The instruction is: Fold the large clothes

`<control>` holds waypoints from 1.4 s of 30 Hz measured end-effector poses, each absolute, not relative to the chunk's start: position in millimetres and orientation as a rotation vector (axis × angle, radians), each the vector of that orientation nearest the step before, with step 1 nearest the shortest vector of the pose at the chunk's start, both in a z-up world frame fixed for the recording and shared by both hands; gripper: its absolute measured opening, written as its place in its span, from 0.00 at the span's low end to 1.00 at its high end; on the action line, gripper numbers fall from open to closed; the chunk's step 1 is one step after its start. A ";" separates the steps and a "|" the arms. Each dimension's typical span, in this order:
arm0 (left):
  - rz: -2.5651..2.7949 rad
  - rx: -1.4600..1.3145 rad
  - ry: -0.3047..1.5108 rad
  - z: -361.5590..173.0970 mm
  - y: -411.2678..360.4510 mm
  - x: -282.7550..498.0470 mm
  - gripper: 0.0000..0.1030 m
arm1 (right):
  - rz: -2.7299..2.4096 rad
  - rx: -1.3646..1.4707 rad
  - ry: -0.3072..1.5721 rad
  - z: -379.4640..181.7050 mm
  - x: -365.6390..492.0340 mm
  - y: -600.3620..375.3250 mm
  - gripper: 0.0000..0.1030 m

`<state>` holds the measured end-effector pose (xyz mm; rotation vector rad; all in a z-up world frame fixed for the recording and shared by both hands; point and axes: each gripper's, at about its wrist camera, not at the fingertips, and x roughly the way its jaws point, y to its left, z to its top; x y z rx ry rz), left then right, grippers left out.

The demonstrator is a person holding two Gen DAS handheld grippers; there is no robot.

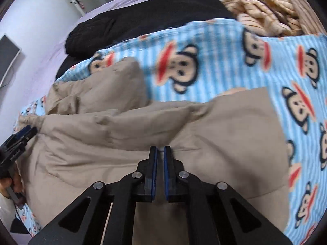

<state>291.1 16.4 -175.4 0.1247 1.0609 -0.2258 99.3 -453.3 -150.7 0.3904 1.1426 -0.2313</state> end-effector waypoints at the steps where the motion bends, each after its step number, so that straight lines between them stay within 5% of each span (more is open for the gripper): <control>1: -0.248 0.079 1.072 -181.6 22.8 294.8 0.56 | -0.242 0.457 1.127 -155.9 92.0 -468.5 0.02; 4: -0.238 0.101 1.061 -196.5 13.6 298.8 0.56 | -0.280 0.613 1.074 -177.0 82.5 -498.8 0.00; 11: -0.234 0.089 1.065 -209.1 5.2 313.7 0.56 | -0.336 0.493 1.082 -196.1 105.5 -486.1 0.00; 18: -0.184 0.113 1.035 -154.1 30.0 279.8 0.56 | -0.373 0.466 1.119 -158.5 103.3 -467.3 0.08; 19: -0.177 0.121 1.033 -149.7 37.2 271.7 0.56 | -0.360 0.451 1.110 -148.1 95.1 -460.6 0.12; 20: -0.165 0.132 1.034 -147.1 43.9 263.5 0.56 | -0.346 0.446 1.096 -139.3 84.2 -452.4 0.30; 21: -0.147 0.138 1.039 -145.9 52.1 256.0 0.56 | -0.336 0.447 1.079 -132.7 75.4 -443.4 0.62; 23: -0.116 0.116 1.062 -148.7 68.3 242.0 0.56 | -0.335 0.444 1.054 -117.8 54.0 -431.0 0.82; 27: -0.084 0.079 1.104 -165.8 88.1 219.2 0.58 | -0.324 0.455 1.047 -110.2 15.4 -419.3 0.82; 35: -0.027 0.073 1.111 -184.9 90.5 219.8 0.80 | -0.374 0.349 1.139 -148.5 -20.9 -403.5 0.83; 42: -0.014 0.111 1.123 -148.3 85.8 188.3 0.80 | -0.375 0.354 1.134 -129.4 -20.9 -405.9 0.83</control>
